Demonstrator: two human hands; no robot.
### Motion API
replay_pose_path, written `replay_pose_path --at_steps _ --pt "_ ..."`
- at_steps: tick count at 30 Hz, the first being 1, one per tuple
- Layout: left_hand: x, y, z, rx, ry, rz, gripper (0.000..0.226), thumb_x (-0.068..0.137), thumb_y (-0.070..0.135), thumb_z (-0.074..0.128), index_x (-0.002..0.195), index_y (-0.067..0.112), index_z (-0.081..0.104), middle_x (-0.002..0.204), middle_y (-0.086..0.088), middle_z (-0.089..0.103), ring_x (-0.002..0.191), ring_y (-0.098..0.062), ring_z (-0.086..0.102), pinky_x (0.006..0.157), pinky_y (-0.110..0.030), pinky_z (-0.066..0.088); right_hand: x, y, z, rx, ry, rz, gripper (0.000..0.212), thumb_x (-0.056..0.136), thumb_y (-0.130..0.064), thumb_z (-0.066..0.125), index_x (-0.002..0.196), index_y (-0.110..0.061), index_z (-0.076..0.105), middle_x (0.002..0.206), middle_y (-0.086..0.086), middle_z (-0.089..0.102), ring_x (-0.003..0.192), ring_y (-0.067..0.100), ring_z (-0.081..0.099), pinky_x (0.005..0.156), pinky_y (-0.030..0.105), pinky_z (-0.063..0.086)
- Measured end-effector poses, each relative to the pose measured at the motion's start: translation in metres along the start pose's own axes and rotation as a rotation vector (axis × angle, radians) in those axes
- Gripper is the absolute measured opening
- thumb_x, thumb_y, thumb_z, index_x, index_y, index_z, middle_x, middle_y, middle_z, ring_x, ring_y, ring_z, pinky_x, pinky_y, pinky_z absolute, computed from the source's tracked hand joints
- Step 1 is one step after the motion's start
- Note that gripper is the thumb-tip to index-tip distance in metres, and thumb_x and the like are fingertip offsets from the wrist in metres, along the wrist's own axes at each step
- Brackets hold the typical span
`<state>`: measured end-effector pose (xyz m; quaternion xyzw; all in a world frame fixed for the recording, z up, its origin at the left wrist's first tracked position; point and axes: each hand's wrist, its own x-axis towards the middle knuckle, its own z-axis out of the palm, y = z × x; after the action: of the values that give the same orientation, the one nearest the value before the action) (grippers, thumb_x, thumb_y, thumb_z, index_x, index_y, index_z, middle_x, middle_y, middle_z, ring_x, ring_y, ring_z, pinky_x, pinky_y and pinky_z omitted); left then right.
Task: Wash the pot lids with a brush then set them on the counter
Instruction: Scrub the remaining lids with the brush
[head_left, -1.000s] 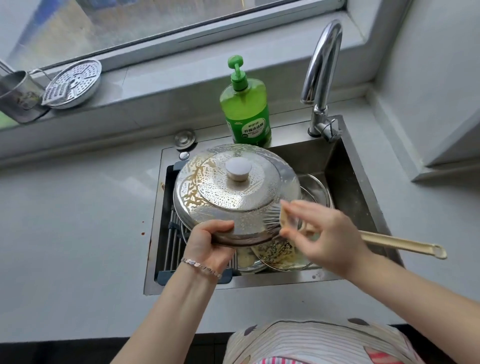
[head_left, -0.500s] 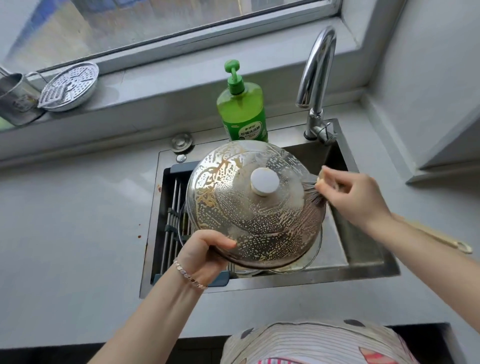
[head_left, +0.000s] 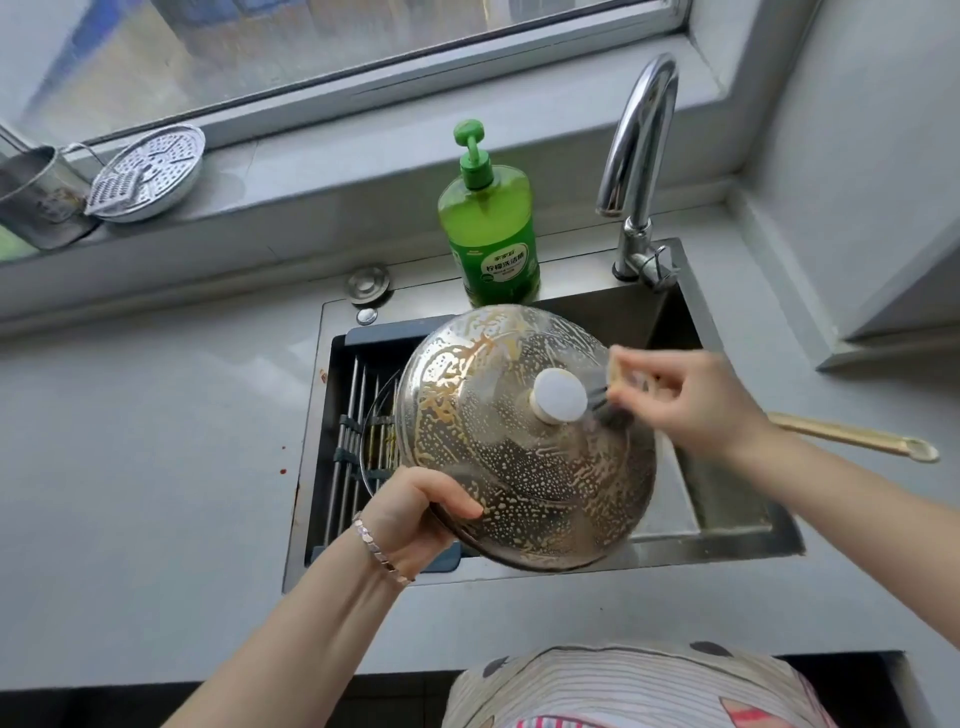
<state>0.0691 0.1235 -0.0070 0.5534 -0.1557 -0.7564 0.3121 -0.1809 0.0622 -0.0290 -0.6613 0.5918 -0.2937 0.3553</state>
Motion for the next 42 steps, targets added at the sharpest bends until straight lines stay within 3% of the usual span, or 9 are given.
replay_pose_path --at_steps 3,5,8,13,19,25,29,37,42 --pt "0.003 -0.003 0.000 0.048 0.030 0.013 0.099 0.019 -0.006 0.074 0.113 -0.013 0.043 0.109 -0.021 0.037 0.091 -0.037 0.040 0.072 -0.037 0.044 0.016 0.010 -0.007 0.001 0.066 0.186 0.036 0.078 -0.030 0.070 0.114 -0.024 0.067 0.100 -0.005 0.071 0.087 0.012 0.062 0.080 0.031 0.048" --pt "-0.001 -0.001 0.004 0.068 0.041 0.010 0.075 0.028 -0.009 0.070 0.101 -0.014 0.052 0.094 -0.023 0.052 0.079 -0.037 0.052 0.068 -0.036 0.049 0.005 0.005 0.000 0.057 -0.056 0.153 0.033 0.078 -0.026 0.072 0.110 -0.022 0.069 0.104 -0.006 0.070 0.096 0.016 0.063 0.083 0.033 0.047" --pt "-0.004 0.006 0.013 0.049 0.146 0.035 0.045 0.053 0.001 0.068 0.095 -0.011 0.062 0.087 -0.020 0.068 0.075 -0.031 0.067 0.069 -0.036 0.057 -0.017 0.005 0.011 -0.049 -0.249 0.163 0.028 0.081 -0.030 0.069 0.108 -0.026 0.070 0.101 -0.013 0.066 0.096 0.008 0.059 0.081 0.025 0.043" --pt "0.002 0.009 0.029 0.042 0.292 0.189 0.032 0.073 0.000 0.067 0.103 -0.010 0.061 0.086 -0.018 0.068 0.071 -0.029 0.067 0.066 -0.036 0.058 -0.016 -0.004 0.008 0.190 0.134 0.204 0.033 0.083 -0.032 0.063 0.116 -0.030 0.062 0.097 -0.007 0.065 0.085 0.011 0.059 0.077 0.027 0.049" --pt "0.000 0.006 0.038 0.299 0.222 0.433 0.028 0.047 -0.001 0.069 0.073 0.006 0.070 0.071 -0.008 0.072 0.070 -0.023 0.070 0.063 -0.032 0.057 -0.018 -0.030 0.036 -0.175 0.032 -0.025 0.020 0.081 -0.040 0.063 0.101 -0.036 0.064 0.087 -0.016 0.057 0.078 0.006 0.051 0.065 0.027 0.043" --pt "-0.008 0.009 0.033 0.380 0.154 0.468 0.025 0.050 -0.001 0.069 0.074 0.005 0.070 0.074 -0.012 0.072 0.073 -0.028 0.070 0.066 -0.038 0.058 0.015 -0.018 0.029 0.263 -0.146 0.293 0.014 0.084 -0.027 0.064 0.074 -0.019 0.069 0.050 -0.016 0.054 0.045 0.000 0.046 0.044 0.015 0.034" --pt "-0.008 0.006 0.030 0.205 0.160 0.440 0.029 0.049 -0.003 0.067 0.078 0.000 0.069 0.074 -0.015 0.071 0.070 -0.028 0.069 0.061 -0.035 0.057 -0.012 -0.018 0.037 0.445 0.058 0.325 0.013 0.086 -0.020 0.061 0.078 -0.011 0.067 0.051 -0.008 0.050 0.046 0.004 0.040 0.043 0.018 0.032" --pt "-0.003 0.009 0.050 0.362 0.218 0.559 0.023 0.054 -0.006 0.071 0.061 0.016 0.071 0.066 -0.002 0.072 0.068 -0.020 0.070 0.061 -0.030 0.057 -0.015 -0.048 0.042 -0.389 0.120 0.049 0.015 0.083 -0.043 0.056 0.085 -0.029 0.057 0.081 -0.006 0.055 0.071 0.022 0.053 0.058 0.030 0.038" --pt "-0.001 0.009 0.040 0.390 0.206 0.550 0.017 0.051 0.004 0.068 0.065 0.013 0.073 0.072 -0.006 0.073 0.074 -0.025 0.070 0.068 -0.039 0.057 0.014 -0.020 0.036 0.190 -0.022 0.380 0.026 0.084 -0.035 0.058 0.074 -0.011 0.063 0.063 -0.002 0.051 0.054 0.014 0.043 0.047 0.021 0.032"
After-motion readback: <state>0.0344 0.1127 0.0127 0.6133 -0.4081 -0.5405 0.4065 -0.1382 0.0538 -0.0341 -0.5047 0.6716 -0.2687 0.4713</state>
